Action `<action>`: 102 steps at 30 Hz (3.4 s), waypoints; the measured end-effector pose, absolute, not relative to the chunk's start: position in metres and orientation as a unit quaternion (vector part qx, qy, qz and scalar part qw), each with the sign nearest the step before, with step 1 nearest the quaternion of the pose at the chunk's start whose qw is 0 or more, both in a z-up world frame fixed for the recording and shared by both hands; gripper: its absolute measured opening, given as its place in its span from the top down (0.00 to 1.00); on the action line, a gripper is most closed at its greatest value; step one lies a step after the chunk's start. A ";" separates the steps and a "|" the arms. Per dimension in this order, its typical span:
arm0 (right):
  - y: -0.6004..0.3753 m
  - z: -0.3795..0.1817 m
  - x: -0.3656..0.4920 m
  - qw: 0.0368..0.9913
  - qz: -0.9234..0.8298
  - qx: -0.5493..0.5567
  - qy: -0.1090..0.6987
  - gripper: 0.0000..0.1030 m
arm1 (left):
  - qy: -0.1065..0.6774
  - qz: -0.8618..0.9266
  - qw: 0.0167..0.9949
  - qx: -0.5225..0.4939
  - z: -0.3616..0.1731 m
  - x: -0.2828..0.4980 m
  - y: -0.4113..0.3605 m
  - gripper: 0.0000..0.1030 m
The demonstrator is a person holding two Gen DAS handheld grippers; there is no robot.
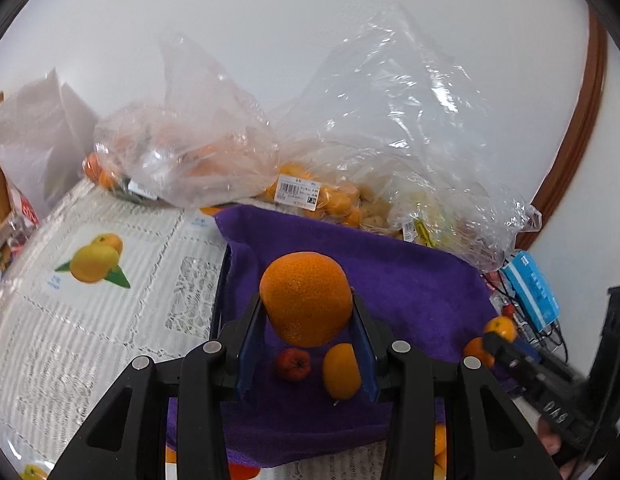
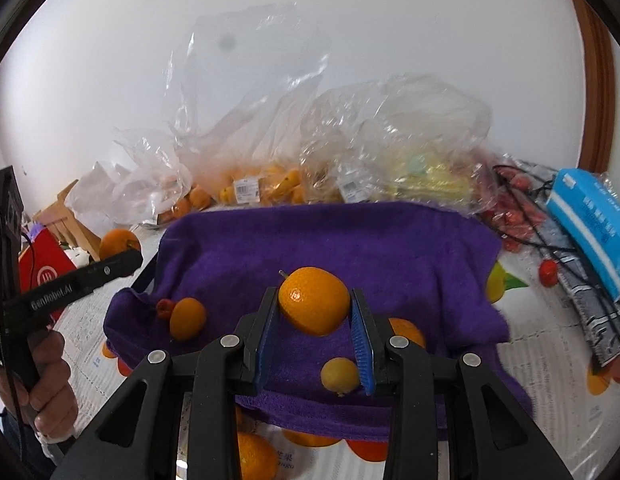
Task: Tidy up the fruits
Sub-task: 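Carry the mandarin in right tool over the towel while left carries the orange, then open right tool to drop the mandarin while left tool releases the orange, then grasp another mandarin on the cloth with the right tool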
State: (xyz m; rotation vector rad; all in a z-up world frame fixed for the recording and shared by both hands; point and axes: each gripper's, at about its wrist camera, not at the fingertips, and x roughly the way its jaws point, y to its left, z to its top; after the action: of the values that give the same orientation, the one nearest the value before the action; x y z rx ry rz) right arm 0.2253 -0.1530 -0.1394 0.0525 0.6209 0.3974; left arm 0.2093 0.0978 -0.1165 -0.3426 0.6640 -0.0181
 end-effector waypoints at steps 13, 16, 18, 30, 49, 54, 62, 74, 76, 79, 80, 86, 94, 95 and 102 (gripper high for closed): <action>-0.136 -0.163 0.234 0.921 0.204 0.012 0.333 0.66 | 0.343 -0.012 0.927 -0.150 -0.126 0.214 0.087 0.62; -0.135 -0.163 0.233 0.920 0.208 0.006 0.333 0.66 | 0.344 -0.018 0.927 -0.148 -0.125 0.214 0.084 0.62; -0.135 -0.163 0.233 0.919 0.210 0.005 0.333 0.66 | 0.345 -0.022 0.927 -0.145 -0.125 0.213 0.082 0.62; -0.126 -0.170 0.235 0.909 0.219 -0.013 0.354 0.66 | 0.383 -0.034 0.916 -0.114 -0.138 0.221 0.066 0.62; -0.145 -0.145 0.222 0.926 0.197 0.010 0.322 0.65 | 0.381 -0.043 0.918 -0.104 -0.137 0.221 0.061 0.55; -0.145 -0.140 0.219 0.928 0.196 0.012 0.317 0.63 | 0.356 -0.042 0.927 -0.110 -0.127 0.214 0.064 0.51; -0.142 -0.131 0.208 0.929 0.189 0.003 0.318 0.59 | 0.334 -0.031 0.935 -0.117 -0.117 0.206 0.069 0.51; -0.138 -0.150 0.168 0.920 0.207 -0.028 0.332 0.59 | 0.311 -0.014 0.945 -0.099 -0.112 0.180 0.069 0.51; -0.141 -0.156 0.159 0.914 0.211 -0.024 0.345 0.59 | 0.309 -0.011 0.946 -0.097 -0.112 0.173 0.071 0.51; -0.141 -0.165 0.144 0.907 0.216 -0.021 0.361 0.59 | 0.308 -0.012 0.945 -0.107 -0.114 0.159 0.076 0.51; -0.140 -0.168 0.138 0.904 0.222 -0.020 0.365 0.59 | 0.308 -0.011 0.945 -0.109 -0.115 0.156 0.077 0.51; -0.124 -0.191 0.120 0.893 0.210 -0.055 0.395 0.64 | 0.314 -0.004 0.943 -0.111 -0.125 0.132 0.083 0.51; -0.130 -0.195 0.105 0.899 0.178 -0.062 0.395 0.65 | 0.330 -0.027 0.935 -0.126 -0.135 0.119 0.086 0.51; -0.135 -0.195 0.104 0.899 0.176 -0.056 0.397 0.65 | 0.333 -0.031 0.934 -0.126 -0.136 0.119 0.084 0.51; -0.171 -0.189 0.098 0.912 0.141 -0.053 0.383 0.65 | 0.359 -0.090 0.923 -0.100 -0.144 0.121 0.058 0.51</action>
State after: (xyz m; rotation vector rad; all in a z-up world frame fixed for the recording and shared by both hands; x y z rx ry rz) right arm 0.0975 -0.1714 -0.1894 -0.1102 0.7890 0.2898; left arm 0.1205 0.0584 -0.1441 -0.2057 0.7375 -0.1851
